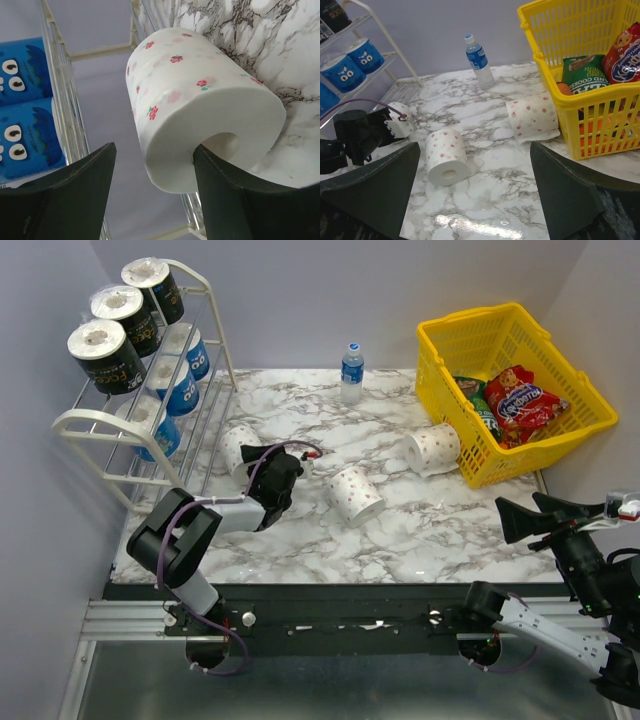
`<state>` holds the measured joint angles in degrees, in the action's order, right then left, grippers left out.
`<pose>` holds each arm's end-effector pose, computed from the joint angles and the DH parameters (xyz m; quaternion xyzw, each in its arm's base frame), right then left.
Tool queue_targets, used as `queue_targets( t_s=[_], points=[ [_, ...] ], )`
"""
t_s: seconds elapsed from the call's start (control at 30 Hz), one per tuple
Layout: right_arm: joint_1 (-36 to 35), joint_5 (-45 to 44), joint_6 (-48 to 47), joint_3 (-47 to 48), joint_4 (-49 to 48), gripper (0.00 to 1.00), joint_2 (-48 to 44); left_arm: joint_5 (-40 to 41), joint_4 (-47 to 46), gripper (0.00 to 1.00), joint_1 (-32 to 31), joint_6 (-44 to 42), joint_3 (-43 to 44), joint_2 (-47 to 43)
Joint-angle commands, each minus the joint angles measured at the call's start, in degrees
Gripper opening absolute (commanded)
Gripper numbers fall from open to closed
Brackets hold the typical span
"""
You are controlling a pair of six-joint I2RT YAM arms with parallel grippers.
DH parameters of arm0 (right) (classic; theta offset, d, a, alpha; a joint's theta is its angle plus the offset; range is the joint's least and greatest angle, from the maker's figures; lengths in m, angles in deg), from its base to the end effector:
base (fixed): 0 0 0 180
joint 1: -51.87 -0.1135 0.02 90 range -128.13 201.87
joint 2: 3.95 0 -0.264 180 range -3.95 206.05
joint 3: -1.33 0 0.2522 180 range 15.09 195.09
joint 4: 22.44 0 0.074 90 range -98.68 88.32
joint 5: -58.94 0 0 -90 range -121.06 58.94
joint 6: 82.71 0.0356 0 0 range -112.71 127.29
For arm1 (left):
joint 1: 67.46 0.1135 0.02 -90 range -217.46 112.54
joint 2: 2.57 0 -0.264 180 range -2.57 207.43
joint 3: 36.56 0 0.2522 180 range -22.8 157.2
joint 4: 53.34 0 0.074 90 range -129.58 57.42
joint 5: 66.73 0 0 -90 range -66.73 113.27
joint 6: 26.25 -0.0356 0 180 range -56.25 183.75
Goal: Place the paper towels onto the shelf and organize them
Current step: Adjust the paper towel at the center of the board.
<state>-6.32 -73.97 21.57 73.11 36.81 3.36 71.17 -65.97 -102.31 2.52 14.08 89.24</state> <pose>0.0029 -0.0412 0.3838 0.0160 0.6830 0.2074 0.7002 0.2647 -0.1521 0.1646 0.4455 0.6795 0.4463 0.3751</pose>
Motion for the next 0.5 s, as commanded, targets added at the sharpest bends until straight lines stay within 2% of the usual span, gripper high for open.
queue_targets(
  t_s=[0.0, 0.23, 0.47],
  points=[
    [-0.43, -2.17, -1.63, -0.28, -0.41, 1.0, -1.33, 0.79, -0.24, 0.77, 0.84, 0.68, 1.43, 2.49],
    [-0.43, -2.26, -1.72, 0.6, -0.5, 1.0, -1.69, 0.7, 1.78, 0.76, 0.84, 2.87, 2.23, 3.64],
    [-0.34, -1.91, -1.71, 0.87, -0.41, 1.0, -1.77, 1.23, 1.26, 0.6, 1.1, 2.61, 3.11, 5.48]
  ],
)
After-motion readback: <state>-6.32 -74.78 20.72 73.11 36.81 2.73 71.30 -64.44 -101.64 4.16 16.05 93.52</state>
